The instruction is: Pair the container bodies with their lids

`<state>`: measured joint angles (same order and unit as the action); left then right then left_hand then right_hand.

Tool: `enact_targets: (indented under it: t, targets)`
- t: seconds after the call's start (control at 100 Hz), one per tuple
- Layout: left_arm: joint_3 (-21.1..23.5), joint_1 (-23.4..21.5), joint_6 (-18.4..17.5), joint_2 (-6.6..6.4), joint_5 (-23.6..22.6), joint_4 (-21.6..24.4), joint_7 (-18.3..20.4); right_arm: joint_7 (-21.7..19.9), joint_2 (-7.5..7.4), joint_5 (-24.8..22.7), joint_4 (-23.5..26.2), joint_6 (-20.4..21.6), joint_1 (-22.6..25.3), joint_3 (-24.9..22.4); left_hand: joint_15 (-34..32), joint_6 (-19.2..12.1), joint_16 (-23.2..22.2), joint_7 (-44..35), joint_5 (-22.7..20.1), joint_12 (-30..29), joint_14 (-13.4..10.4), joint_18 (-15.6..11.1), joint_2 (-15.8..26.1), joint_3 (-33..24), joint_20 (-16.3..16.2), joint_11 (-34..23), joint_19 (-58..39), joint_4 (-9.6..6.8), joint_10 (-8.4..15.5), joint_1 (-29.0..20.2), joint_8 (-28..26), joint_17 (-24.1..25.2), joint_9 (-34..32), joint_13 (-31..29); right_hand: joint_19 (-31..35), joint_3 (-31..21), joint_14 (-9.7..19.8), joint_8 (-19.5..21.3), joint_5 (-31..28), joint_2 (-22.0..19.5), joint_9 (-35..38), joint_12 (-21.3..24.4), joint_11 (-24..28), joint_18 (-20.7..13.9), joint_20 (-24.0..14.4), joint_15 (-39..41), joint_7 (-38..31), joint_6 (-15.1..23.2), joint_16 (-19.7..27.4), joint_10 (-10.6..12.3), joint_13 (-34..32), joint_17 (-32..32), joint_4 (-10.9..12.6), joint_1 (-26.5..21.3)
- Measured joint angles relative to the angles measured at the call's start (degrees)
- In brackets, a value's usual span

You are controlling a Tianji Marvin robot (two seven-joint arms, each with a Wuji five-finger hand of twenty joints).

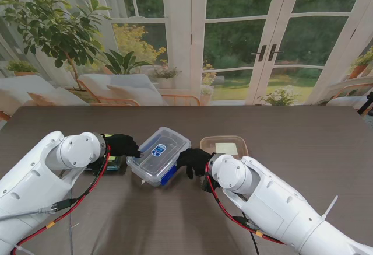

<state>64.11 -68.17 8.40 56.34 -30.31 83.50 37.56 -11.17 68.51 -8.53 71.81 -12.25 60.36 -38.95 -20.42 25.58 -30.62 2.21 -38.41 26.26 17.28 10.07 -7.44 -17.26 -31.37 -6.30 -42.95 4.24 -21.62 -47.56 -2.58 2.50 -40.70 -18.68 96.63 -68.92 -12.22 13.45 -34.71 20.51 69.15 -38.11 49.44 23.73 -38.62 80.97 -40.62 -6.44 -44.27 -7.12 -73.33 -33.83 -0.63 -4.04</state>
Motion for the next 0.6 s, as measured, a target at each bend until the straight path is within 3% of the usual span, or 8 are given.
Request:
enact_targets:
  t: [0.28,0.6]
  targets:
    - [2.4,-4.0,1.1,-0.31,-0.9,4.6,0.8,0.3,-0.44,-0.7,1.4,-0.1,0.9,-0.5,0.0,0.7,0.0,-0.3,-1.1,0.7,0.6,0.0,0.0,0.4,-0.7,-1.4,0.0,0.00,-0.8,-0.2,-0.1,-0.1,-1.9,-0.4,0.0,0.0,0.0,0.0,0.0,0.0,0.0,0.0,0.0,0.0,0.0,0.1,0.0,-2.8,0.0,0.0,0.0,0.1,0.0,0.0]
    - [4.9,-9.0,2.7,-0.42,-2.2,9.8,0.4,0.4,-1.07,-1.9,3.3,0.0,2.3,-0.9,0.0,1.6,0.0,-0.3,-1.1,0.7,0.7,0.0,0.0,0.4,-0.7,-1.4,0.0,0.00,-1.6,-0.2,-0.1,-0.1,-2.0,-0.4,0.0,0.0,0.0,0.0,0.0,0.0,0.0,0.0,0.0,0.0,0.0,0.1,0.0,-3.0,0.0,0.0,0.0,0.1,0.0,0.0]
